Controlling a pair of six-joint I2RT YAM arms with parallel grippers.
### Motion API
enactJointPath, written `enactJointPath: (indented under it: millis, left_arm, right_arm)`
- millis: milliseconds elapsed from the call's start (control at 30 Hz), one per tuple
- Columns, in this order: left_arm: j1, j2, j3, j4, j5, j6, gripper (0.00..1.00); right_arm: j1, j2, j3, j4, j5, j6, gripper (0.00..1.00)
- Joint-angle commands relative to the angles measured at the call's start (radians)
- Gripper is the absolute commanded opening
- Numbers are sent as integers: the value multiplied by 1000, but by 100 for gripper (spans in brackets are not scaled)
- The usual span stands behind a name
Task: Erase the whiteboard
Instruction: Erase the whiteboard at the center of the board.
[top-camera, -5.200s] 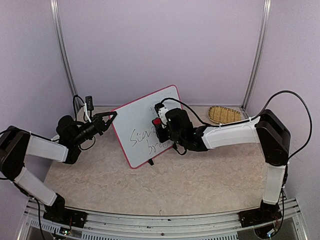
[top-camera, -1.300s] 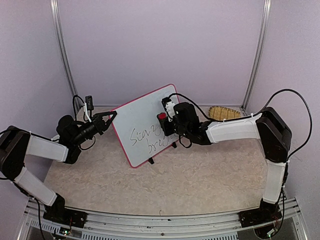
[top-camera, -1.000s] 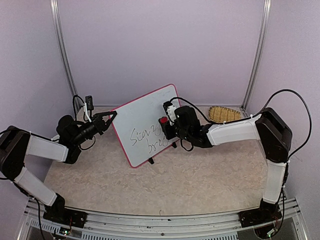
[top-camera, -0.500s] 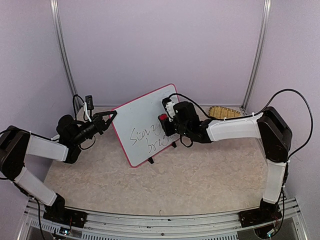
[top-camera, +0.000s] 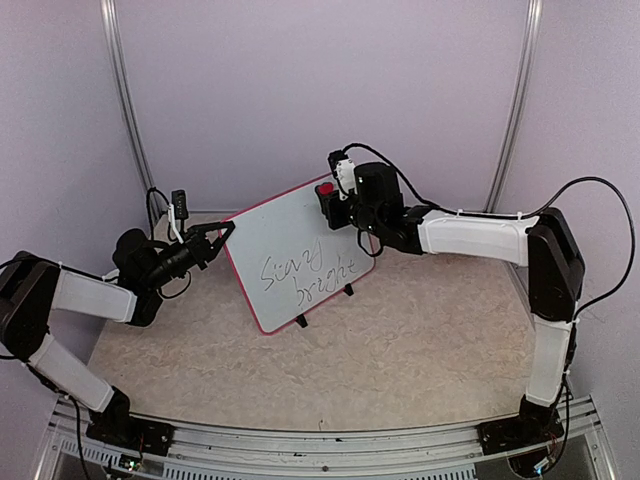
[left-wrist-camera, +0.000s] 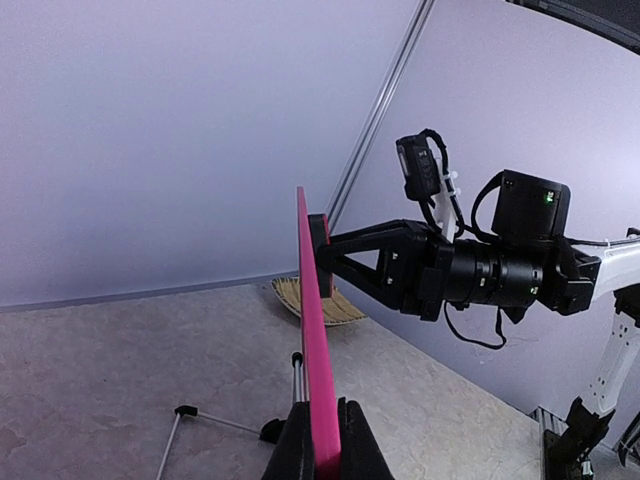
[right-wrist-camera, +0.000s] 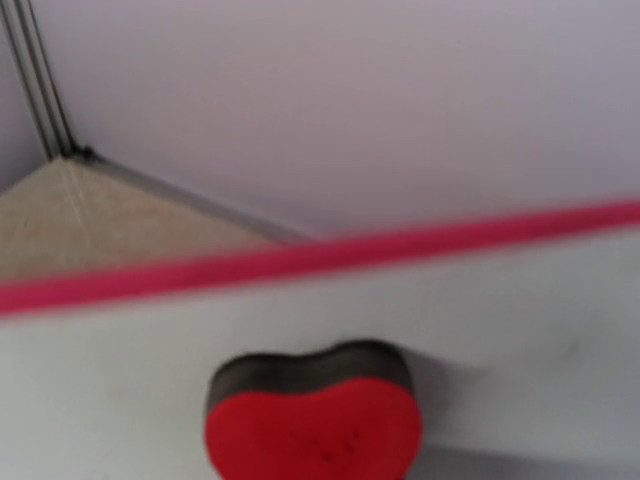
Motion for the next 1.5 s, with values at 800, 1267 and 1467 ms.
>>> enactJointPath:
  millis: [800,1267,1467]
  left_arm:
    - [-25,18,9,-25,118,44,0]
    - [-26,17,11,-25,117,43,0]
    - [-26,20,11,-24,117,43,0]
  right_arm:
    - [-99,65,-35,81,-144,12,19]
    - [44,67,-6,31,-93,-50,19]
    - [111,77,41,-19,-51,-65,18]
